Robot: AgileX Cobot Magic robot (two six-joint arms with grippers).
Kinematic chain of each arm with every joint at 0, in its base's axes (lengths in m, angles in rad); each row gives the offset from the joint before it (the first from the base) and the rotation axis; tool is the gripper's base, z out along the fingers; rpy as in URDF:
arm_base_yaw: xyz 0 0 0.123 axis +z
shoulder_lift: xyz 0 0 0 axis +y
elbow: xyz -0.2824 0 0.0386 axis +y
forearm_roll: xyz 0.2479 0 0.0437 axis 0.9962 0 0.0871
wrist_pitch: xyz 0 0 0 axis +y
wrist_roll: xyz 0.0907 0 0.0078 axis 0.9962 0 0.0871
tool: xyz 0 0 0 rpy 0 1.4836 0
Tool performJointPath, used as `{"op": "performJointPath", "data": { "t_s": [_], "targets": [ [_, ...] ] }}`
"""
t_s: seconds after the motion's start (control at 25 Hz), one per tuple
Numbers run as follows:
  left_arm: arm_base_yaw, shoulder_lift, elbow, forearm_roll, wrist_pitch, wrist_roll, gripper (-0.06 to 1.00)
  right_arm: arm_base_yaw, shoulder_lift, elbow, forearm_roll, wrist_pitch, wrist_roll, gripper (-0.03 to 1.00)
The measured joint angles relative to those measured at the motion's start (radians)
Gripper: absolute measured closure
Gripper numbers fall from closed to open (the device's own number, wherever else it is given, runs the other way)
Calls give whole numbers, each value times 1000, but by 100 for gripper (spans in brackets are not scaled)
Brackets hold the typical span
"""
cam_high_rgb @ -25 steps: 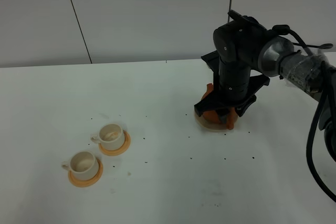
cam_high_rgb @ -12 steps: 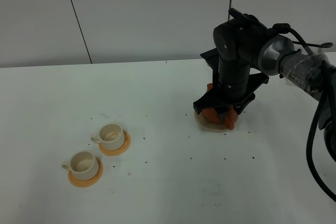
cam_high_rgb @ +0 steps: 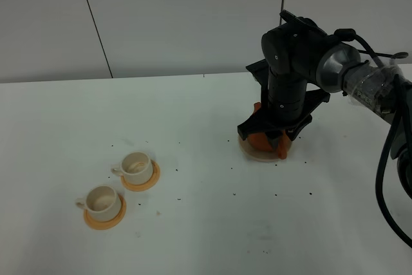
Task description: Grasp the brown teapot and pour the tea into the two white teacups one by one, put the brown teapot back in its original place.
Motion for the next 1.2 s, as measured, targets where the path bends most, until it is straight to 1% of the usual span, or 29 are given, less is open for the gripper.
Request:
{"op": "performJointPath", "data": {
  "t_s": [0.96,1.2],
  "targets": [
    [0,-1,0,0,0,0,70,0,35,0,2,0,0,62],
    [0,-1,0,0,0,-3,70,0,35,0,2,0,0,64]
  ]
}}
